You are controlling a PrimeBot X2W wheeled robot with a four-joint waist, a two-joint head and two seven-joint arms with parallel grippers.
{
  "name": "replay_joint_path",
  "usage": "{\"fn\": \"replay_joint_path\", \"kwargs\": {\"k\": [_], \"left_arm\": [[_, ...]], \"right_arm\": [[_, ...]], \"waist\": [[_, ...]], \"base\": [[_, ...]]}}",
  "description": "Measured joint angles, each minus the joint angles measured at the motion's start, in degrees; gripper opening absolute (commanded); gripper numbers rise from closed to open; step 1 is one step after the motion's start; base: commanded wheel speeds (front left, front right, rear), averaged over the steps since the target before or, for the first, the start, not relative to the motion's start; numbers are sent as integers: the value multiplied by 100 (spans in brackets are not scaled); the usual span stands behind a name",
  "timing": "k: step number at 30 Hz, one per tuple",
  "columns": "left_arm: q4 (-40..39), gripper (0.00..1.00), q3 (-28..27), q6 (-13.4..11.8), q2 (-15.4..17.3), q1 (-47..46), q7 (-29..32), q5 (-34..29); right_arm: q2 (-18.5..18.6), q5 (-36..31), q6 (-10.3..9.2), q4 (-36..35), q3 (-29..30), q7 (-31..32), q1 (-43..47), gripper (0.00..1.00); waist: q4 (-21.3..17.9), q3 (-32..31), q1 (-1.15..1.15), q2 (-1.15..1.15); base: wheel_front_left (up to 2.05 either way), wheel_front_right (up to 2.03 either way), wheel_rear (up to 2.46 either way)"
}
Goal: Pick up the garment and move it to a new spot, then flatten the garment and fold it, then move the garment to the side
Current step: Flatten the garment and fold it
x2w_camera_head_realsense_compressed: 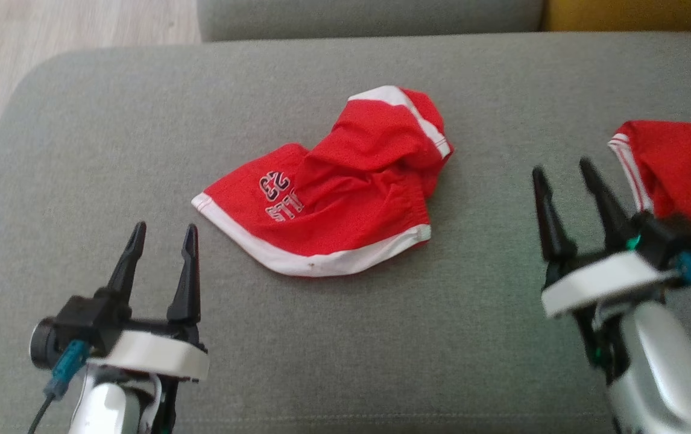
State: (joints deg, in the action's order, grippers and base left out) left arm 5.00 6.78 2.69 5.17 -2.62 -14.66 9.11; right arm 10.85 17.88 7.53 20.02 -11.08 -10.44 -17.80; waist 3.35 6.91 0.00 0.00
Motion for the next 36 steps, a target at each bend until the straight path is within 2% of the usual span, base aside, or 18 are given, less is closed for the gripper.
{"fn": "replay_joint_path", "kwargs": {"k": [6, 13, 30, 36], "left_arm": [[59, 100, -4, -26, 43, 236, 7, 1], [1, 100, -10, -118, 94, 375, 140, 3], [-83, 100, -7, -172, 177, 372, 250, 62], [-71, 100, 2, -156, 208, 152, 457, 174]], "right_arm": [[-393, -423, 0, -1265, 309, 665, 1283, 100], [-635, -572, 0, -1945, 467, 996, 1834, 100], [-728, -630, 0, -2160, 524, 1105, 1853, 100], [-743, -628, 0, -2227, 517, 1148, 1838, 100]], "waist": [[-195, -307, 0, 0], [-284, -355, 0, 0], [-271, -293, 0, 0], [-279, -101, 0, 0]], "base": [[0, 0, 0], [0, 0, 0], [0, 0, 0], [0, 0, 0]]}}
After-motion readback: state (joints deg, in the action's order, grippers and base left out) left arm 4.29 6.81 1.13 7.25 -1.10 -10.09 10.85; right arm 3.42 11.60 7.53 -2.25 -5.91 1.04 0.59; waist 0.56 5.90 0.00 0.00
